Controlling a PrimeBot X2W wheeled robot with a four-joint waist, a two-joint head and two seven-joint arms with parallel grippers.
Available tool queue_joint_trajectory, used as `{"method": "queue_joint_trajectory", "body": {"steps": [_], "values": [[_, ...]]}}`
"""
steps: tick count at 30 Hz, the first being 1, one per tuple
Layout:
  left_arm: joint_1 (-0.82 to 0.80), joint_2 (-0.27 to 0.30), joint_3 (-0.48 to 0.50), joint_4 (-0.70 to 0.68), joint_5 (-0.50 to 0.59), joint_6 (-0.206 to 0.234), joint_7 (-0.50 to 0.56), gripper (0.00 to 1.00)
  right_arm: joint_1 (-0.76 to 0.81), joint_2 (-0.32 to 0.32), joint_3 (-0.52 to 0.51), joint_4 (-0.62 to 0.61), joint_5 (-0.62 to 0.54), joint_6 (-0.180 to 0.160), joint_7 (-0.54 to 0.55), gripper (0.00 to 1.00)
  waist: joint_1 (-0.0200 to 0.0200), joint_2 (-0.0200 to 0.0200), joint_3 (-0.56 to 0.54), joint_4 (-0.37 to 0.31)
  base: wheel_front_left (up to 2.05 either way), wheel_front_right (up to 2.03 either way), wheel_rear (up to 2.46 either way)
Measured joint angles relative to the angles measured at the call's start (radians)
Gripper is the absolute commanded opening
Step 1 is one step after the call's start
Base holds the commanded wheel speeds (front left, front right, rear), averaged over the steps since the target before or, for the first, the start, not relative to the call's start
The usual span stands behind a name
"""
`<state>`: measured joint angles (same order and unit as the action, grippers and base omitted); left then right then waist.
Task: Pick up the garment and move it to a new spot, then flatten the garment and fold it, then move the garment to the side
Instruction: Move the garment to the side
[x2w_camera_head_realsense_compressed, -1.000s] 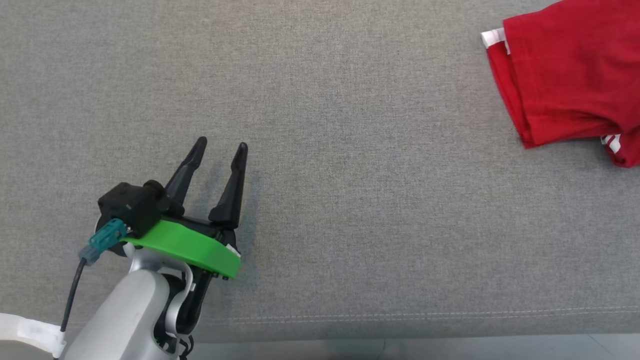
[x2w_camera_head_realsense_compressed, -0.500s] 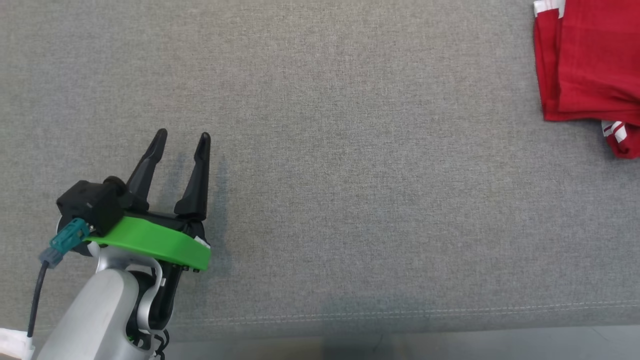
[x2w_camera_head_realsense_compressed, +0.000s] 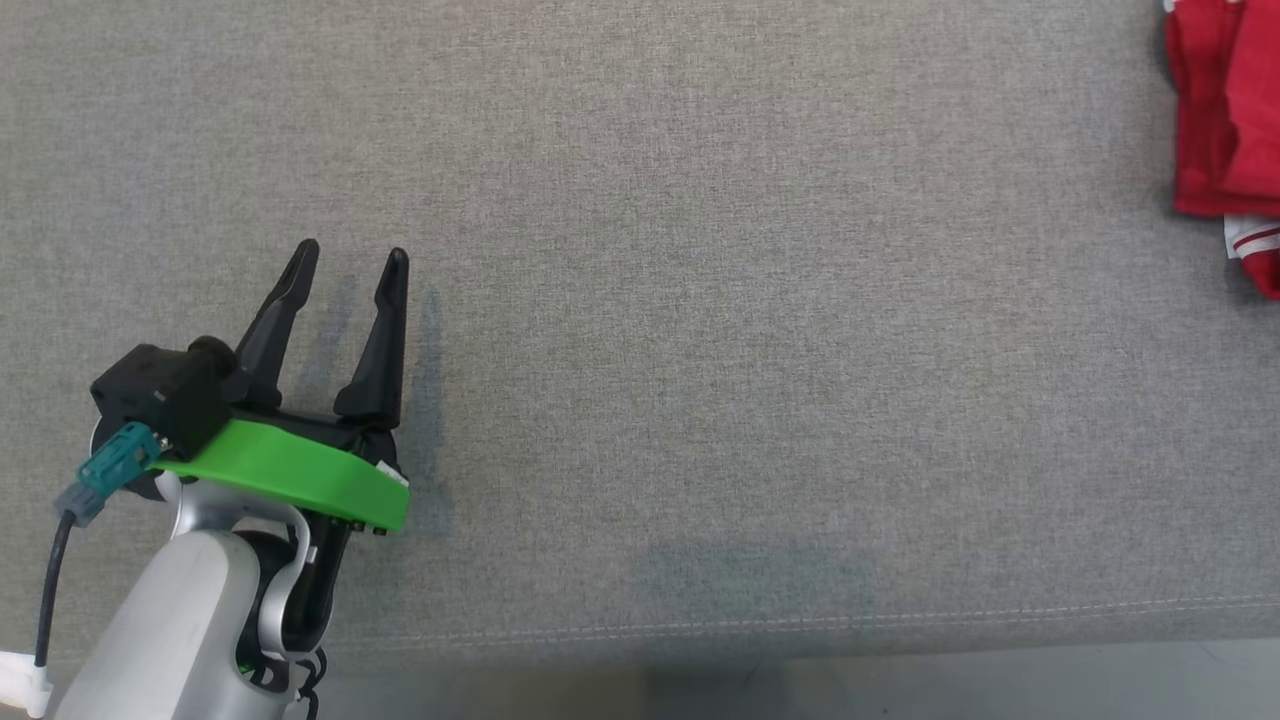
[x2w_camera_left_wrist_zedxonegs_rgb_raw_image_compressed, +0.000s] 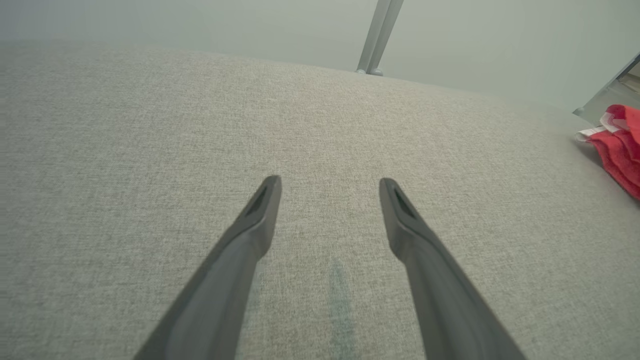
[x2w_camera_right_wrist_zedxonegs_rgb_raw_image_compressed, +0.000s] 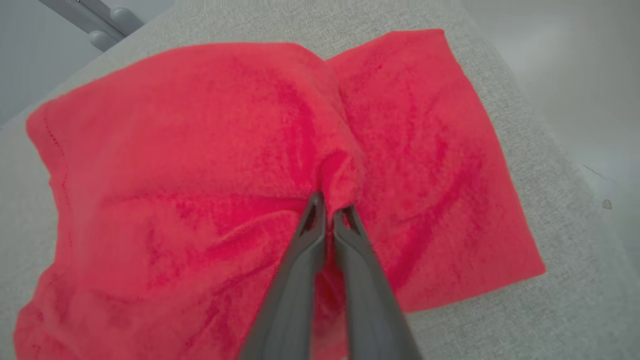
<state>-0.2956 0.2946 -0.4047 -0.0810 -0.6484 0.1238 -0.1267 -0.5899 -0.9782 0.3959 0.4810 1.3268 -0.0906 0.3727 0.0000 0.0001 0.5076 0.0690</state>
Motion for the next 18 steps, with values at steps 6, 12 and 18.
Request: {"method": "queue_joint_trajectory", "body": {"steps": [6,12,18], "values": [[0.0,-0.012,0.0,-0.008,0.007,0.0,0.004,1.0,-0.001,0.021,0.036,0.039,-0.07,-0.01,-0.057,1.0,0.0,0.0,-0.004,0.0,0.0,0.0,0.0],[0.0,-0.033,-0.008,-0.005,0.012,0.0,0.007,1.0,0.004,0.047,0.092,0.068,-0.153,-0.01,-0.113,1.0,0.0,0.0,-0.034,0.0,0.0,0.0,0.0],[0.01,-0.046,0.013,0.047,0.034,0.0,-0.034,1.0,0.006,0.059,0.08,0.038,-0.193,0.021,-0.238,1.0,0.0,0.0,-0.083,0.0,0.0,0.0,0.0]]}}
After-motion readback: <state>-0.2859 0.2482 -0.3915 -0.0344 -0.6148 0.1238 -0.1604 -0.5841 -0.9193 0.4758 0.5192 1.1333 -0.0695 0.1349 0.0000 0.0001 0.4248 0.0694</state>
